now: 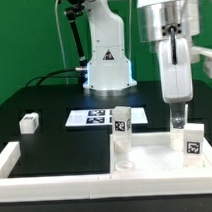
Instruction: Assemble square table
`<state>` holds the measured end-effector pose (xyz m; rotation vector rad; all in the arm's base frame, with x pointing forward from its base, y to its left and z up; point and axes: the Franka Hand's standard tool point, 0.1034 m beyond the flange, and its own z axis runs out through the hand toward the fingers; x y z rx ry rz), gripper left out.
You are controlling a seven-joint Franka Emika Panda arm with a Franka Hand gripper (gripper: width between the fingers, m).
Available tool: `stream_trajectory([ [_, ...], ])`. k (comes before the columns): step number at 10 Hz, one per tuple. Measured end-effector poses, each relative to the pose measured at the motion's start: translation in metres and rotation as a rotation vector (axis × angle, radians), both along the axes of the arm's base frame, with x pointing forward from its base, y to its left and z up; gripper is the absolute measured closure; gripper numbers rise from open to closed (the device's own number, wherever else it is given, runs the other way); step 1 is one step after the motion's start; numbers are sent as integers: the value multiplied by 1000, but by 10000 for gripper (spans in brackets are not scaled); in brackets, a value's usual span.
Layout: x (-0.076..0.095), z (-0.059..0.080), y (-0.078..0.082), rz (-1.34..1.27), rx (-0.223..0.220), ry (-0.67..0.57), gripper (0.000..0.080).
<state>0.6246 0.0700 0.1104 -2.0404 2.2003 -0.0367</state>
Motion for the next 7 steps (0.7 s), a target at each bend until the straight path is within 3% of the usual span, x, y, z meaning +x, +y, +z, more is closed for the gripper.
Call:
stream_trajectory([
  [2, -23, 4, -27, 128, -25, -21, 151],
  [4, -25, 24, -60, 371, -62, -65, 151],
  [7, -24, 28, -68, 601, -99, -87, 151],
])
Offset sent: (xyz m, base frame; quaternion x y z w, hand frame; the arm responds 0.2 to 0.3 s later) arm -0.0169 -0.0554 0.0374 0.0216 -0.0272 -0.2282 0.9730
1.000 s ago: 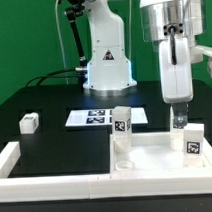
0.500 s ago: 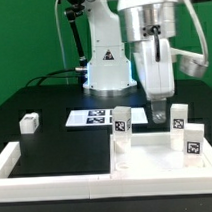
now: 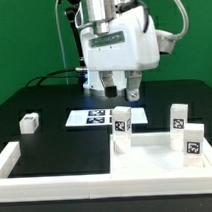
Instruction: Assemble square table
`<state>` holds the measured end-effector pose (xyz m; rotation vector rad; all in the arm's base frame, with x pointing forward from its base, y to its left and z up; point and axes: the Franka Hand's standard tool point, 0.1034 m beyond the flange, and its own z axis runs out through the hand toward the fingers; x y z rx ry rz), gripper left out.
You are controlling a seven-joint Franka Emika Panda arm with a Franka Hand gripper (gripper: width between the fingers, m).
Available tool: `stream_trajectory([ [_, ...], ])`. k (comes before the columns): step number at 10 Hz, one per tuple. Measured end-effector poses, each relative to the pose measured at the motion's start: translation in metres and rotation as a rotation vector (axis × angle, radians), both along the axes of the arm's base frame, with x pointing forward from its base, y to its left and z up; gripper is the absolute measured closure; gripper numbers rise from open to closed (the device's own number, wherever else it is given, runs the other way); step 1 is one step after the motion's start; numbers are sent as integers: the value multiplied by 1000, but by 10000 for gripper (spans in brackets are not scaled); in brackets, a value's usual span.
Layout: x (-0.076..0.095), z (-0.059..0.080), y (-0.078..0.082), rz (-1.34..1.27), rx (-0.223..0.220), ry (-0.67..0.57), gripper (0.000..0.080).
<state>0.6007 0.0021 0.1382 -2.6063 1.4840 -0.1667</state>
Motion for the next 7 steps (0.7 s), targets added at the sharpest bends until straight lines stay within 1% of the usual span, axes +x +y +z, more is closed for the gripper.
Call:
stream_trajectory([
  [3, 0, 0, -3, 252, -44, -18, 151],
  [4, 1, 3, -11, 353, -65, -35, 151],
  [5, -9, 1, -25, 454, -98, -57, 151],
  [6, -28, -4, -42, 589, -131, -61, 151],
  [7, -41, -7, -57, 683, -153, -61, 151],
])
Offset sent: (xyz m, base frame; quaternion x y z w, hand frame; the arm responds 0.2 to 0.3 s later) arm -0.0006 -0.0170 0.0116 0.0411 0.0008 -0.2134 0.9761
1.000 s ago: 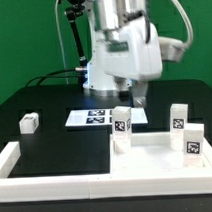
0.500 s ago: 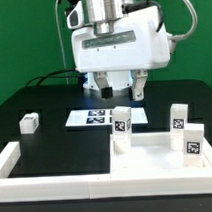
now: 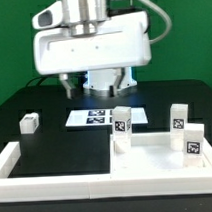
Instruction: Assemble square table
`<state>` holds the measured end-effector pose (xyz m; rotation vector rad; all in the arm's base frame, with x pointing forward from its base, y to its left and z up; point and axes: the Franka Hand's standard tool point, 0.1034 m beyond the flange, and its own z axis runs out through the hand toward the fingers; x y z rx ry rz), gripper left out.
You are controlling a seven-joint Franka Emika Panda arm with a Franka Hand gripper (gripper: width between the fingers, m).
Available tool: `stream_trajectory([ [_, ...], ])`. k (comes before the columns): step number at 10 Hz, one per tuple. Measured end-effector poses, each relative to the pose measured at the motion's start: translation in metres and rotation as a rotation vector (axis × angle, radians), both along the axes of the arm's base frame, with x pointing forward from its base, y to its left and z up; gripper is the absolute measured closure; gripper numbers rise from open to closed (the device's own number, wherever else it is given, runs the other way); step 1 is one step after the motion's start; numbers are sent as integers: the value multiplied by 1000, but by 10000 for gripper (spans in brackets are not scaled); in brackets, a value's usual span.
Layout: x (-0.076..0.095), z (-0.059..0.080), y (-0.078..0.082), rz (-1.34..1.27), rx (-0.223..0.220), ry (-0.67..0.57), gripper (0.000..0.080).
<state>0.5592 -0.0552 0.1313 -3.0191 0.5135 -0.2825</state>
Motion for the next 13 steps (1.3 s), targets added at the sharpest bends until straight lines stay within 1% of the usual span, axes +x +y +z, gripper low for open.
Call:
stream_trajectory([
  [1, -14, -6, -19, 111, -36, -8, 151],
  [2, -33, -16, -43, 241, -76, -1, 151],
  [3, -49, -24, -63, 322, -99, 15, 151],
  [4, -58, -30, -78, 394, -119, 28, 151],
  [5, -60, -30, -87, 437, -131, 32, 151],
  [6, -59, -30, -84, 449, -134, 32, 151],
  [8, -60, -30, -84, 444, -131, 34, 151],
  [9, -61, -31, -82, 442, -120, 48, 151],
  [10, -61, -31, -82, 441, -121, 47, 151],
  [11, -65, -36, -80, 454, -105, 81, 151],
  [12, -74, -47, -82, 488, -86, 154, 151],
  [13, -90, -56, -87, 514, -56, 237, 151],
])
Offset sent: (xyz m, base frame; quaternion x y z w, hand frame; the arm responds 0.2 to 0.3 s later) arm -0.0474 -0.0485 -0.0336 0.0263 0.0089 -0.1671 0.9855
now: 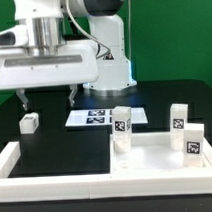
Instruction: Assemble square table
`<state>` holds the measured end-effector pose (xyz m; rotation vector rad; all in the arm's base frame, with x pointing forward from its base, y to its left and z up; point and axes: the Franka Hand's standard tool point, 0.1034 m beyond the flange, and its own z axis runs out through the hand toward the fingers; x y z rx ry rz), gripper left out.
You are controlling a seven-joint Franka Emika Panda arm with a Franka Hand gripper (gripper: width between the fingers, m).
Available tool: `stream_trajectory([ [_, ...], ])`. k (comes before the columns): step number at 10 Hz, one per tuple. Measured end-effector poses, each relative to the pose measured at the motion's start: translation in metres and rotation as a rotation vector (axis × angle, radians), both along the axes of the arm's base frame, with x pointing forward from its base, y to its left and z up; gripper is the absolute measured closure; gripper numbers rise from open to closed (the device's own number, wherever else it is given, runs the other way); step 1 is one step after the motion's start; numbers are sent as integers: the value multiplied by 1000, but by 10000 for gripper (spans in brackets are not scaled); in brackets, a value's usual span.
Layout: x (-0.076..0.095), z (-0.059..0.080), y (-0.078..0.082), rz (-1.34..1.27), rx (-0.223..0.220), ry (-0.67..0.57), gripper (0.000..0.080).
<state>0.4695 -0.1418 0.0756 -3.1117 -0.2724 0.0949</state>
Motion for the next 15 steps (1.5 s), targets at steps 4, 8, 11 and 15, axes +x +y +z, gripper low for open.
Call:
stream_trajectory([
  [4, -62, -22, -36, 24, 2, 230, 151],
  [8, -77, -30, -55, 12, -22, 491, 151],
  [11, -80, -34, -49, 15, -24, 681, 151],
  [15, -88, -41, -74, -55, -66, 731, 151],
])
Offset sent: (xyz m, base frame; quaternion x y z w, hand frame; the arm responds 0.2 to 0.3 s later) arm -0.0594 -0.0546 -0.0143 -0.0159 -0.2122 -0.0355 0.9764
